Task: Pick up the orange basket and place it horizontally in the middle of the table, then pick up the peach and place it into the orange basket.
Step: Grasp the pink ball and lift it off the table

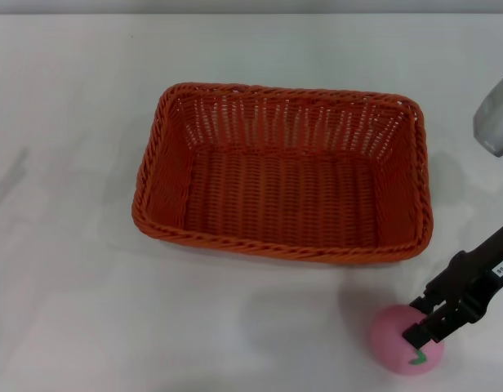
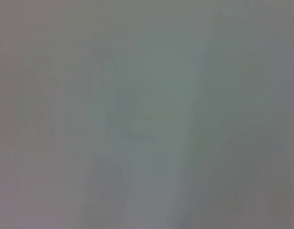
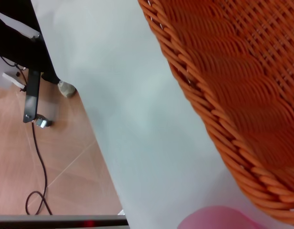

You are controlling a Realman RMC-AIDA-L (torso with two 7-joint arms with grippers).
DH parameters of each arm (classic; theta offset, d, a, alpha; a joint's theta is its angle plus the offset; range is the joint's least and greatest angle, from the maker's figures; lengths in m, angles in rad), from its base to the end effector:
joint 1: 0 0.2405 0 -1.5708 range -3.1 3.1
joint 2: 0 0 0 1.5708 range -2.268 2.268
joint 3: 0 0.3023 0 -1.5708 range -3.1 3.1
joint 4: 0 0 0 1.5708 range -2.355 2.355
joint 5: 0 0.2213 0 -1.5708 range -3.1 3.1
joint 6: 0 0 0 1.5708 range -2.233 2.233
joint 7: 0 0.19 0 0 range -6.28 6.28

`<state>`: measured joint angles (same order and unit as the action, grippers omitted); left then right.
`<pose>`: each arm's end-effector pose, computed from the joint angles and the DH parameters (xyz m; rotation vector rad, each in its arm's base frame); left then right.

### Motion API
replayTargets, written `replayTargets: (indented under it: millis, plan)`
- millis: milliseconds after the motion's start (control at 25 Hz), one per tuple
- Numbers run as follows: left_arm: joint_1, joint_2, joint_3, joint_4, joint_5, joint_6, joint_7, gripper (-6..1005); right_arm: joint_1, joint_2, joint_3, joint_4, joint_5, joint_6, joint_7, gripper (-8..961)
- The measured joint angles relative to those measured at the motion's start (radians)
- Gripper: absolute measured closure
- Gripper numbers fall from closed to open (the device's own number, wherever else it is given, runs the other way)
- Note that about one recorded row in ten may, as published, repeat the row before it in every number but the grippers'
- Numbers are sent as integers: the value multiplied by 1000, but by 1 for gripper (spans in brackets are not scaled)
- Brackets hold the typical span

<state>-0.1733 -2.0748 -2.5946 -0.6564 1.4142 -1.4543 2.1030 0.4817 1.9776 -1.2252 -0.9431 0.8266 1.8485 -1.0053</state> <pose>-0.3924 0.3211 0.0537 -1.8916 -0.5566 -0.8602 0.3226 0.2883 -0.0542 2.6601 -1.1581 0.3748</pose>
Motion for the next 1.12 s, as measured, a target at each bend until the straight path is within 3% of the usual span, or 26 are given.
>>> replayTargets:
  millis: [80, 520, 640, 800, 920, 1000, 1120]
  plan:
    - [0, 0, 0, -2, 0, 0, 0, 116, 0, 3, -3, 2, -3, 2, -8, 242]
    - [0, 1, 1, -1, -3, 3, 0, 116, 4, 2, -1, 3, 22, 52, -70, 660]
    - [0, 1, 0, 0, -4, 7, 0, 116, 7, -26, -67, 11, 135, 71, -73, 693]
    - [0, 1, 0, -4, -5, 5, -2, 116, 9, -91, -229, 13, 393, 72, -74, 732]
    - [0, 1, -1, -7, -10, 6, -7, 116, 6, -126, -287, -18, 552, 72, -88, 749]
    - [0, 1, -1, -8, -12, 5, -8, 116, 3, -140, -308, -43, 631, 72, -102, 761]
    - [1, 0, -1, -8, -16, 2, -8, 116, 2, -135, -278, -88, 686, 71, -124, 781]
